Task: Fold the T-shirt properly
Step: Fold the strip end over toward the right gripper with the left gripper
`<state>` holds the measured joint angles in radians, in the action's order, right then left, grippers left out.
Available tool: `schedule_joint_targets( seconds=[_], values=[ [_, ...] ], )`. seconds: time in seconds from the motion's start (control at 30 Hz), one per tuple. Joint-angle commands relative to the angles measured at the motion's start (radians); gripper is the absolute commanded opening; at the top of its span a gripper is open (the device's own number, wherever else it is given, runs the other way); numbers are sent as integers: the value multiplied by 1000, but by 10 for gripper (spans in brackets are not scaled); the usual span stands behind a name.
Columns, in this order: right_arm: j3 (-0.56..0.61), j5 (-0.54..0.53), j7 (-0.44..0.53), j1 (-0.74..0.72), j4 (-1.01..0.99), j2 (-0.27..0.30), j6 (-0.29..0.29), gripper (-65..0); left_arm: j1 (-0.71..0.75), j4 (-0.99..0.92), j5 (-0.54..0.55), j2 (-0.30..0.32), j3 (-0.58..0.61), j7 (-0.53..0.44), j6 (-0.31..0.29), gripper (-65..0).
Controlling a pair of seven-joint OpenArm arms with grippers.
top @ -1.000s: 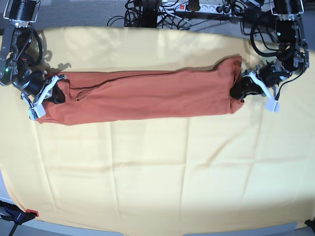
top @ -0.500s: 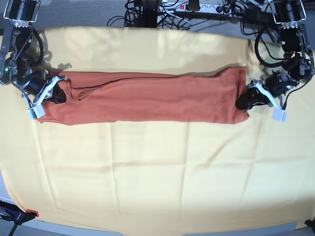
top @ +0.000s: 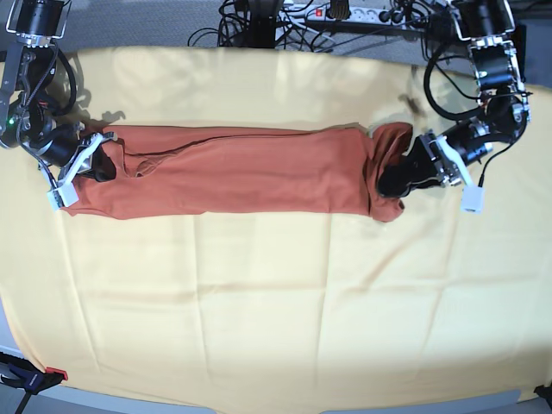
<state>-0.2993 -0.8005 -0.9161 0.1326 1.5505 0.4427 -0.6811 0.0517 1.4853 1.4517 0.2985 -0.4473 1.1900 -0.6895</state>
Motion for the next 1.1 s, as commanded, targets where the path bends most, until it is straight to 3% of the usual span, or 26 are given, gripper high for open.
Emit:
schedule_joint_targets(
  seconds=[0.0,0.2,0.4,0.63,0.77,0.93,1.07],
  values=[
    [-8,-3,6,-8,10,17,-3,-650,-31,18,32,-11,-5,-21,-9,-650],
    [-8,-3,-5,-8,10,18,-3,-650,-109,18,-18,-140,77,-23,-9,-650],
    [-8,-3,-23,-8,10,17,-3,-650,-135,18,-226,-241,201,-143,-9,-650],
    [-8,-3,-23,-8,10,18,-4,-650,-135,18,-436,-326,324,-262,-9,-650],
    [-8,-3,-23,-8,10,18,-4,-650,-135,18,-456,-351,378,-270,-9,-650],
    [-8,-4,-23,-8,10,18,-4,-650,-135,18,-489,-351,392,-271,-9,-387],
    [-8,-8,-22,-11,10,18,-4,-547,-135,18,-491,-351,392,-271,-9,-350]
  ],
)
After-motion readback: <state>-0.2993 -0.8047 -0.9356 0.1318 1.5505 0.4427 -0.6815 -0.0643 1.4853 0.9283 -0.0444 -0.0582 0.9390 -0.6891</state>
